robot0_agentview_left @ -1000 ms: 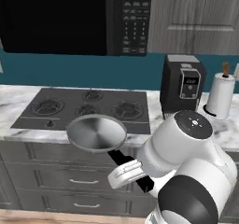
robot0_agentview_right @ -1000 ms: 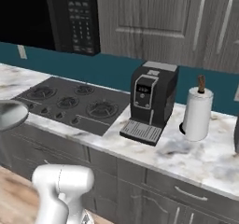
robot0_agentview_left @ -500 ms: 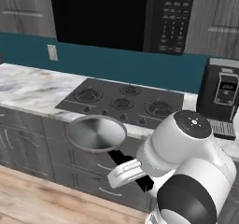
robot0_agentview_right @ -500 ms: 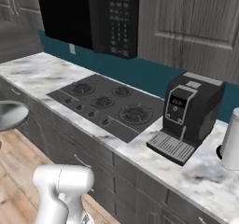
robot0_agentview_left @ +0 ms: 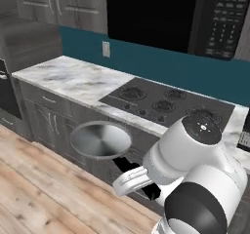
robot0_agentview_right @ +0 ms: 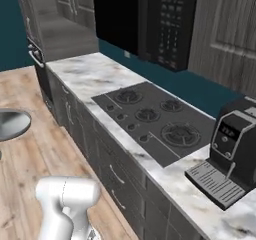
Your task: Move the pot and pan from the stove into the sink.
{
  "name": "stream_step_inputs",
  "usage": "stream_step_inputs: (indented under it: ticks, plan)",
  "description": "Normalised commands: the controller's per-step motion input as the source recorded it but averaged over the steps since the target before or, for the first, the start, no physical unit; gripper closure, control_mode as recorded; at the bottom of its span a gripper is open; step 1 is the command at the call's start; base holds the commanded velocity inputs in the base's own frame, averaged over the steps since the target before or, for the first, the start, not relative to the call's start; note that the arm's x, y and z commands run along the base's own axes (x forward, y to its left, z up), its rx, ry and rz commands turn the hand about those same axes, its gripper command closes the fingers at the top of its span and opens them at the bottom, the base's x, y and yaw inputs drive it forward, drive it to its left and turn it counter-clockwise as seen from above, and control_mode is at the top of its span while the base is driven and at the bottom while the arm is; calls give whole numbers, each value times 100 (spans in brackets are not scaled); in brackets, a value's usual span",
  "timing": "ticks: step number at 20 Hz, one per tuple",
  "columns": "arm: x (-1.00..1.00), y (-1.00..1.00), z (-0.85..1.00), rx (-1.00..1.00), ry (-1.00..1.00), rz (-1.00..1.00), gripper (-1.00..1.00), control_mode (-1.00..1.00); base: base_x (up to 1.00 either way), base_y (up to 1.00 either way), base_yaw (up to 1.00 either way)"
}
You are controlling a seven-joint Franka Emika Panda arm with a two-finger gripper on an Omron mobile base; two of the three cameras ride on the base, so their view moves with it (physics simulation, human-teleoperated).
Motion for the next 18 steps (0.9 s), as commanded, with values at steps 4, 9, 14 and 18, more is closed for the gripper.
stream_step_inputs:
  ticks: [4, 9, 14, 18]
  plan:
    - [0, 0, 0, 0, 0, 0, 100, 100, -20, -8, 46]
    - [0, 0, 0, 0, 0, 0, 100, 100, -19, -9, 46]
    - [0, 0, 0, 0, 0, 0, 100, 100, -18, -11, 45]
    - [0, 0, 0, 0, 0, 0, 100, 100, -22, -13, 44]
